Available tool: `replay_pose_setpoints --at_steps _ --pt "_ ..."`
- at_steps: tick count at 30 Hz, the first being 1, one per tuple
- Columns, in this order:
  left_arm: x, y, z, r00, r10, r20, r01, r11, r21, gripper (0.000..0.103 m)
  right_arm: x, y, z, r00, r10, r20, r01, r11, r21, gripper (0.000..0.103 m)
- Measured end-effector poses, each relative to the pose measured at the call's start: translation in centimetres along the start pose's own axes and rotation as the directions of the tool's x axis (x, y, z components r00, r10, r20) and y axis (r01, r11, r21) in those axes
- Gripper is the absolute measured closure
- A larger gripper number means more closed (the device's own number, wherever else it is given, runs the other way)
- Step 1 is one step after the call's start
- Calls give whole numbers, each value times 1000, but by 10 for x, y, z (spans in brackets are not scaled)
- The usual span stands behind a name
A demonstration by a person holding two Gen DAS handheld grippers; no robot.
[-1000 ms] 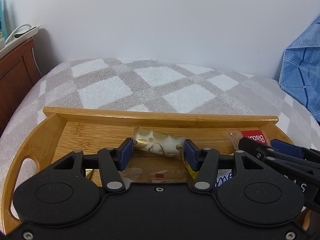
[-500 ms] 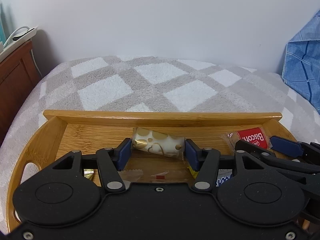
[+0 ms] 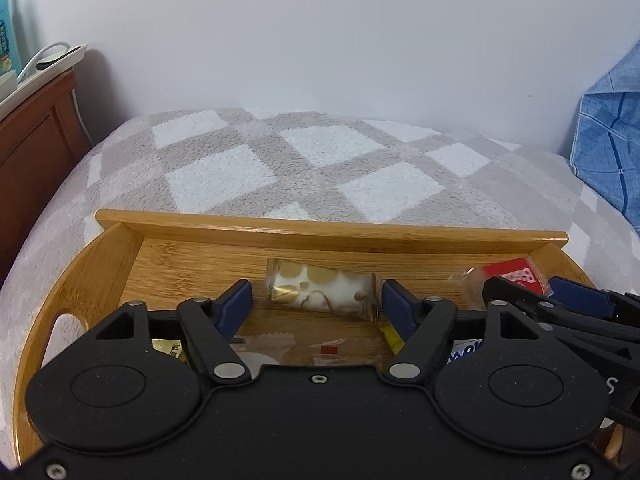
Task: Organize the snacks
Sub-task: 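Carry the candy and Biscoff pack onto the tray and open both tools, then lift both open tools up and back away from the tray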
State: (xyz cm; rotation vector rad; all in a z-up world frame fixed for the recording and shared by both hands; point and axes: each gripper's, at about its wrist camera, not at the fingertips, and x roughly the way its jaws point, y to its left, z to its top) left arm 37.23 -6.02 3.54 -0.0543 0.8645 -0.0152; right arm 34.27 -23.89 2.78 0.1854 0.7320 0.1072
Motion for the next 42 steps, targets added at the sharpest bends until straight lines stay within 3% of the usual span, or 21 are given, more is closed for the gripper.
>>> replay_pose_setpoints --at_steps 9,15,21,42 --pt "-13 6 0 1000 7 20 -7 1000 -3 19 -10 -3 3 999 32 32 -33 999 38 13" --pt "-23 6 -1 999 12 31 -12 1000 -5 15 -18 -3 5 998 37 50 -39 999 38 10" --pt "-33 6 -3 999 16 47 -16 1000 10 11 -29 -4 5 996 39 82 -42 998 42 1" --pt "-80 18 -28 996 -7 94 5 1000 23 6 -60 -1 -7 993 13 114 -14 1000 8 0"
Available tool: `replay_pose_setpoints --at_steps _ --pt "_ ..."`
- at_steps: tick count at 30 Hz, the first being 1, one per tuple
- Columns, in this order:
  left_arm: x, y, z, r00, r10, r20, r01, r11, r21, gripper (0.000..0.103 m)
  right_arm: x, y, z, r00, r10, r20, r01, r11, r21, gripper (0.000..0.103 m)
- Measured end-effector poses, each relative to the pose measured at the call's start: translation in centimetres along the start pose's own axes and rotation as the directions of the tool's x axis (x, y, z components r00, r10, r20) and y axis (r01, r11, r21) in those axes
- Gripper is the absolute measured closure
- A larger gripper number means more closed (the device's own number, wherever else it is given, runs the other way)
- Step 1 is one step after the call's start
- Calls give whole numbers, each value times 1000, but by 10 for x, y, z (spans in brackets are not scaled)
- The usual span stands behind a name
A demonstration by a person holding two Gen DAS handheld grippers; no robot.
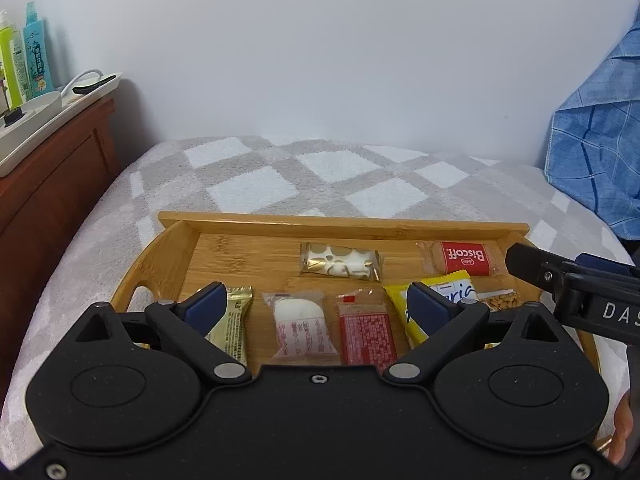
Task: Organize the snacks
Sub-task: 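Lift both open tools up and back away from the tray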
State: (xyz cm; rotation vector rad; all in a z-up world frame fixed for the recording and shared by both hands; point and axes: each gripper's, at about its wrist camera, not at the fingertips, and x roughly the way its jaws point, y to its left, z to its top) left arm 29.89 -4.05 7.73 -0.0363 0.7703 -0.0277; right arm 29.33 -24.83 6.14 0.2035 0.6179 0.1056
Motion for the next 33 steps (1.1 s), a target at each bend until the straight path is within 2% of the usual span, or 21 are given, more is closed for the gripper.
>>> replay_pose_setpoints --at_steps 6,16,22,33 --pt "-13 5 -6 1000 -1 14 1 1000 1 6 -10 2 -6 999 -25 47 26 1000 -6 0" --pt "-39 11 -18 999 4 45 -5 1000 17 4 -26 10 -18 998 -27 62 29 999 -32 0" --pt "-55 12 -31 998 5 60 -5 1000 13 3 -41 10 -28 996 -20 84 19 1000 8 0" --pt "-84 17 -60 998 7 66 -8 1000 17 3 -74 18 -53 989 -58 135 60 998 -9 0"
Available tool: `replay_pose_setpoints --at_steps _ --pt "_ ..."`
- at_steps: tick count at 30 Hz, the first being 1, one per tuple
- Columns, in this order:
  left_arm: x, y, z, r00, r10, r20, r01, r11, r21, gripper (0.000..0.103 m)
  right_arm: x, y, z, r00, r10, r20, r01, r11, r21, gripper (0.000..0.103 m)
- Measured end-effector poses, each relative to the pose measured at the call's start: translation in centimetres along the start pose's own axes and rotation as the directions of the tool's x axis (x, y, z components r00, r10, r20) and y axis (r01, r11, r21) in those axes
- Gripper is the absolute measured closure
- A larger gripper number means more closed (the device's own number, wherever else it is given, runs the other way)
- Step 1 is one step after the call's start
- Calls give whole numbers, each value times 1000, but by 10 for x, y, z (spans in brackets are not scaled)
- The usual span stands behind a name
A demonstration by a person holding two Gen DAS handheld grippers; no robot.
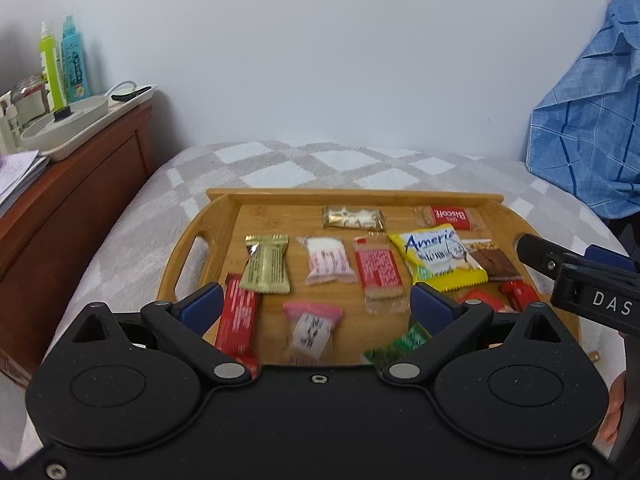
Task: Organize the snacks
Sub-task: 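Lift both open tools up and back away from the tray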
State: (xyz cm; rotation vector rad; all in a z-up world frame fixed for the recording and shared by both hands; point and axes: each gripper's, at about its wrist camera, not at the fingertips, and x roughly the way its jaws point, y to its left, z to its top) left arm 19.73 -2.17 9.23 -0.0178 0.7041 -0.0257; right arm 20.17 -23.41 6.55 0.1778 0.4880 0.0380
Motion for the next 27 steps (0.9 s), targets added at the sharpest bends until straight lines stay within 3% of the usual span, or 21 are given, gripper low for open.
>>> replay_pose_setpoints --at_steps 15,21,27 --pt "-32 4 -55 1000 -11 7 11 1000 -9 2 -57 3 -59 998 -65 19 65 997 -30 0" --pt "-39 5 -78 1000 13 7 -14 1000 8 2 -64 -4 -80 996 -85 -34 86 996 30 0" --pt "-39 7 -99 1000 22 -9 -22 1000 18 2 -71 0 -96 991 -116 -60 116 993 4 0"
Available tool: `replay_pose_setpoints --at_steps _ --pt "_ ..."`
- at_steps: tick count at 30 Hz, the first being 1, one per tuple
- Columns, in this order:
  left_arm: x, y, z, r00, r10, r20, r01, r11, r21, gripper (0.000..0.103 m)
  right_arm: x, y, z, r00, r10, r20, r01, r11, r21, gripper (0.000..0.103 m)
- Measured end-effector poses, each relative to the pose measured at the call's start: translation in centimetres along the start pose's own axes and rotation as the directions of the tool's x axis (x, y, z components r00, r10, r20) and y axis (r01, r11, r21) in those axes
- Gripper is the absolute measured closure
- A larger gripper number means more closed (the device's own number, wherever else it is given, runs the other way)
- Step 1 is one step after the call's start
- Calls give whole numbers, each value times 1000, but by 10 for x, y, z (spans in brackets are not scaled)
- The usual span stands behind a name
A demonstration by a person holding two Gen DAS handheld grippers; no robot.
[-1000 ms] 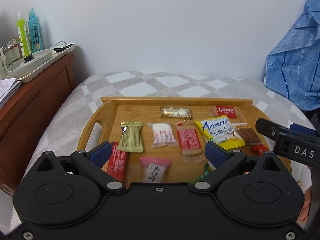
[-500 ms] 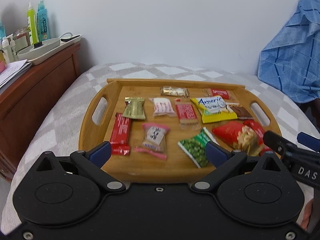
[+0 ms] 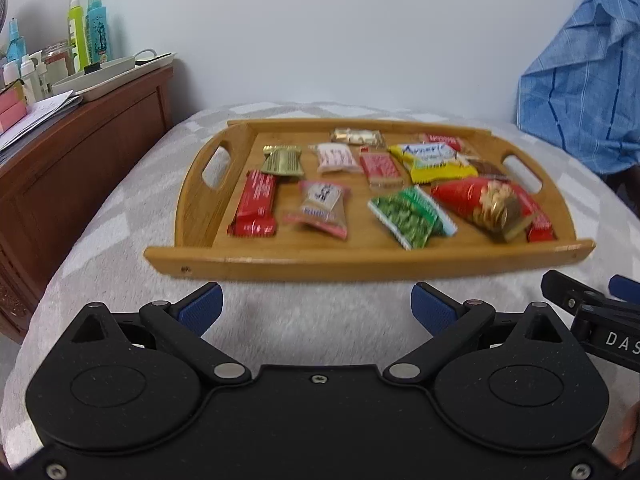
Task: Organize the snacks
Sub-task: 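Lift both open tools up and back away from the tray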
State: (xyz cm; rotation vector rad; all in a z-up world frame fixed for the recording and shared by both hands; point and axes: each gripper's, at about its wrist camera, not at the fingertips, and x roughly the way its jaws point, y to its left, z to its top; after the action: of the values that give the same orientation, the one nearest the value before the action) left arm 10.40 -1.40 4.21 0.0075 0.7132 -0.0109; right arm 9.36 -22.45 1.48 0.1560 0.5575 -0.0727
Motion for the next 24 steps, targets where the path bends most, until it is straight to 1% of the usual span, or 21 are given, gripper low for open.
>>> replay_pose_setpoints --at_steps 9,14,19,24 --pt "2 2 -26 999 20 -25 -20 1000 17 2 0 10 -19 998 -26 -58 22 998 -57 0" --pt "6 7 -31 999 17 -32 -17 1000 -2 1 1 20 -25 997 -59 -53 51 989 -137 0" --pt "9 11 -31 999 12 -33 -12 1000 -22 0 2 17 -25 998 -50 -50 44 992 -116 0" --pt "11 13 -34 1000 -3 -24 2 999 -34 0 3 20 -27 997 -60 -42 54 990 -134 0"
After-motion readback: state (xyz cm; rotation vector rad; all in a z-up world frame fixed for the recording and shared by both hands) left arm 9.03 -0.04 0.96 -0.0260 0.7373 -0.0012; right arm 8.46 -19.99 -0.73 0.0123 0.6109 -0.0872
